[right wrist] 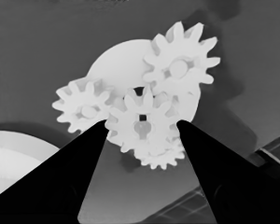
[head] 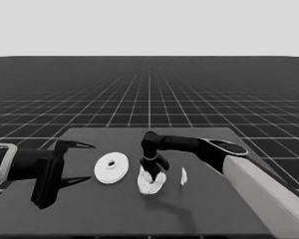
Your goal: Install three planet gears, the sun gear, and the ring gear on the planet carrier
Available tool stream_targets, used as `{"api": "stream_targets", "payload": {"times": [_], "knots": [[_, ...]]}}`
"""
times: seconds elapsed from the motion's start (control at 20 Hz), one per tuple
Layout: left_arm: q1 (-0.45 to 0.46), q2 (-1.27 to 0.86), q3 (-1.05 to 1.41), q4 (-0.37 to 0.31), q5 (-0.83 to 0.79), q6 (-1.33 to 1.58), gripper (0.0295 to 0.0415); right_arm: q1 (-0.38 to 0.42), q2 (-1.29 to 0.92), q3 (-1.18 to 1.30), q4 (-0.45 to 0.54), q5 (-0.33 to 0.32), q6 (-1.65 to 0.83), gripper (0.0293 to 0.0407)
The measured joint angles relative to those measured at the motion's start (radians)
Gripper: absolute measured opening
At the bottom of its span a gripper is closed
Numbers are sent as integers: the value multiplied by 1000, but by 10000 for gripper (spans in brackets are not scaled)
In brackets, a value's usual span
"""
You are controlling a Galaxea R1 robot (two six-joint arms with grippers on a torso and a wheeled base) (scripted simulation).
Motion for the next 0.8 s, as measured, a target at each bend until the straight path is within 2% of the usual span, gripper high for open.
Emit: {"api": "stream_targets", "payload": {"times": [0.6,0.7,0.75,0.8], "knots": [[0,0,0,0,0,0,385,0,0,0,0,0,126,309],[0,0,0,0,0,0,385,0,0,0,0,0,136,369],[0,0,0,0,0,0,385,0,0,0,0,0,138,380],[0,0,0,0,0,0,385,0,0,0,0,0,139,383]]}}
